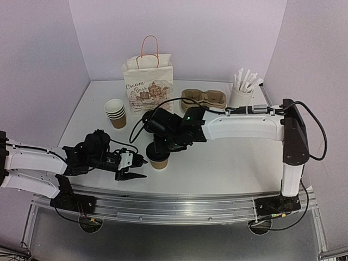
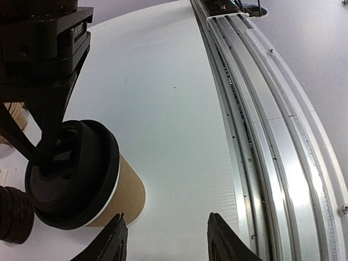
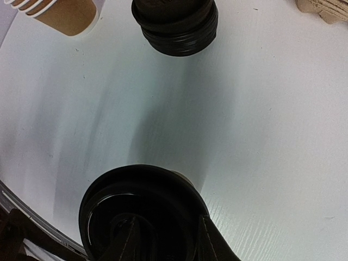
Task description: Pack the takeout coffee
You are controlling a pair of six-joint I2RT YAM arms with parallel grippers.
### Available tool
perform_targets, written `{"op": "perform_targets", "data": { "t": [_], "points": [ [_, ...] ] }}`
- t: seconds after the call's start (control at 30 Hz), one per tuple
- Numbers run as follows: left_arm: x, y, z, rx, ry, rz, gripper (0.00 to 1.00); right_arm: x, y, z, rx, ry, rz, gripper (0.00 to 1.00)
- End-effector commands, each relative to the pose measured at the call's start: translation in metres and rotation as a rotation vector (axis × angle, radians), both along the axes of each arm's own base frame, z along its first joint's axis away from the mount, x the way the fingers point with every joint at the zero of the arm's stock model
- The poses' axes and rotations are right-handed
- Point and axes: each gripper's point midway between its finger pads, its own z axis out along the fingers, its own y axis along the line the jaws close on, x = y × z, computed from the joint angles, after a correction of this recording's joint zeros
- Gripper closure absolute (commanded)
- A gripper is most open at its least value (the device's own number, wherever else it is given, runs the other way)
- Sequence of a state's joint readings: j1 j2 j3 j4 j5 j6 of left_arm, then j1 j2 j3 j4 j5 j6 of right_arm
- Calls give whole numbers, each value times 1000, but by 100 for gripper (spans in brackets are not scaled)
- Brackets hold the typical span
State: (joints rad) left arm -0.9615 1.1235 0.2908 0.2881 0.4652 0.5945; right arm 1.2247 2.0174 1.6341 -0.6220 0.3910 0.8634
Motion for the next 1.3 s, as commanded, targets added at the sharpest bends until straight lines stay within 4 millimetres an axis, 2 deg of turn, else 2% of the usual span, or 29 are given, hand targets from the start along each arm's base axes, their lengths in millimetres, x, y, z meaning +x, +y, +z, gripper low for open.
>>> {"op": "perform_targets", "data": {
  "t": [0.0,0.13,0.33,0.47,0.57,0.8,0.9,1.0,1.27],
  "points": [
    [15,-6,35,-65,-243,-21,50,-6,-3,-7,-44,23,27,67],
    [4,1,33,-90,-403,-106,54,-6,-2,-8,-45,24,31,67],
    [22,-7,24,-59,-451,-65,61,-6,-1,-10,-48,27,35,67],
    [25,-8,13,-26,-446,-72,64,-6,-1,-9,-48,25,37,67],
    [25,-7,10,-20,-480,-79,65,-6,-3,-9,-49,25,33,67],
    [34,-5,18,-43,-581,-41,66,-7,-3,-9,-48,28,31,68],
    [38,-2,12,-13,-597,-36,66,-7,-3,-9,-50,27,34,68],
    [34,-1,4,12,-606,-79,66,-7,-2,-9,-48,27,35,68],
    [44,-1,5,25,-624,-66,66,-7,-2,-11,-49,31,40,68]
  ]
}}
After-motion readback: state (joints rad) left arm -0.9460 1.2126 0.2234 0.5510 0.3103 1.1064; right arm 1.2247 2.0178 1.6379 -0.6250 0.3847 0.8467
